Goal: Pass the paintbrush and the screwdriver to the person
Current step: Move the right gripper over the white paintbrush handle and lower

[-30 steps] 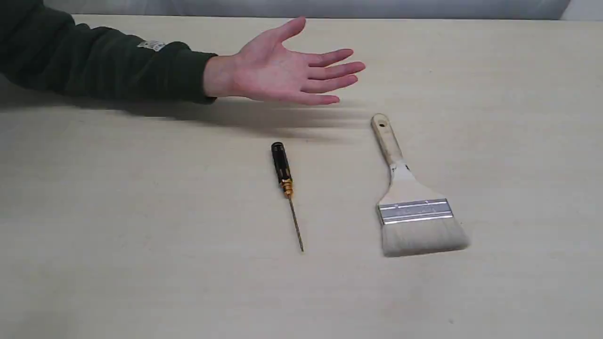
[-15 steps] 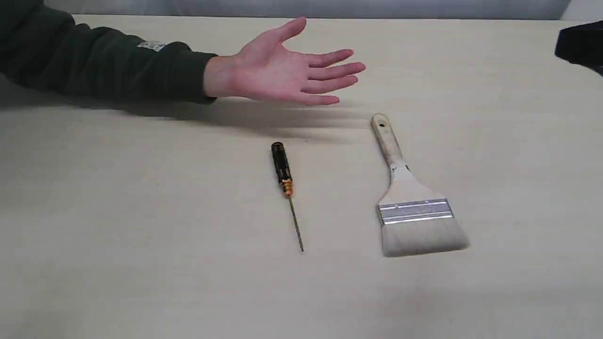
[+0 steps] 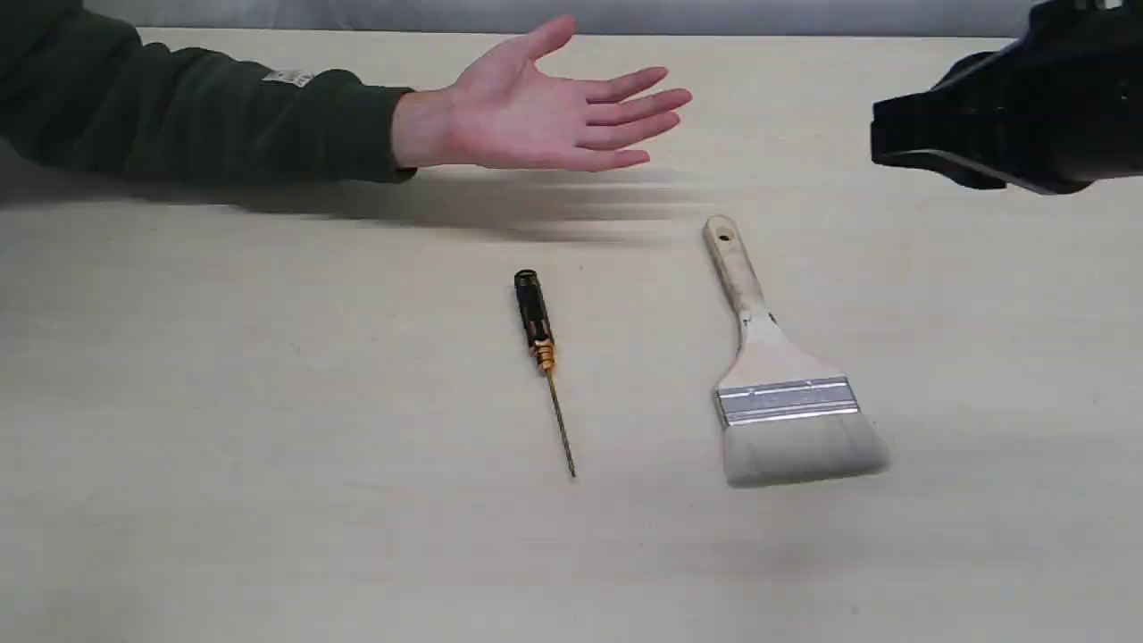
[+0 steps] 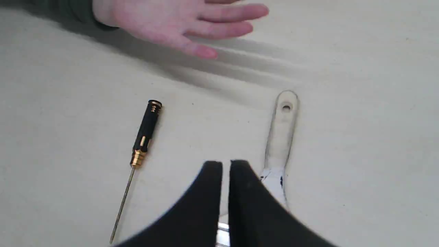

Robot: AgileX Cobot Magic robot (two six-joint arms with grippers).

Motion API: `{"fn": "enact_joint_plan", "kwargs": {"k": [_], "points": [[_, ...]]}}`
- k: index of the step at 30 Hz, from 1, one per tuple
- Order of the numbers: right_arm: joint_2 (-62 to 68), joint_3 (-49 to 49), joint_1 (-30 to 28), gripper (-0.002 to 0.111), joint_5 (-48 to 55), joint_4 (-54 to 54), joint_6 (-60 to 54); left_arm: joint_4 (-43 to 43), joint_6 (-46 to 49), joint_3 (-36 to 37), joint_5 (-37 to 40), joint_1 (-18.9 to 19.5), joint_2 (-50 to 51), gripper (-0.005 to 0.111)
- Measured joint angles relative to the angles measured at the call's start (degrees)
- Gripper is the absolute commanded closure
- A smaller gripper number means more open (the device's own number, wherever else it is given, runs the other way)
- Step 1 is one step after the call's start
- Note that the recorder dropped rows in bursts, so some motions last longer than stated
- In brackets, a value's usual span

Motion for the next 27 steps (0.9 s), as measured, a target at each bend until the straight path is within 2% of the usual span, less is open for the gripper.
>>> {"fn": "enact_joint_plan", "kwargs": {"k": [4, 11, 13, 27], "points": [[6.5, -3.7, 0.0, 0.1, 2.6, -0.2, 0.8, 0.0, 0.0, 0.0, 0.0, 0.0, 0.0, 0.107], [14.5, -7.8, 0.0, 0.073, 6.0, 2.1, -0.1, 0.0, 0.0, 0.0, 0.0, 0.0, 0.0, 0.107], [15.8, -7.8, 0.0, 0.069, 6.0, 2.5, -0.2, 0.0, 0.0, 0.0, 0.0, 0.0, 0.0, 0.107], [22.9, -8.7, 0.0, 0.069, 5.9, 1.9, -2.7, 0.0, 0.0, 0.0, 0.0, 0.0, 0.0, 0.107]]}}
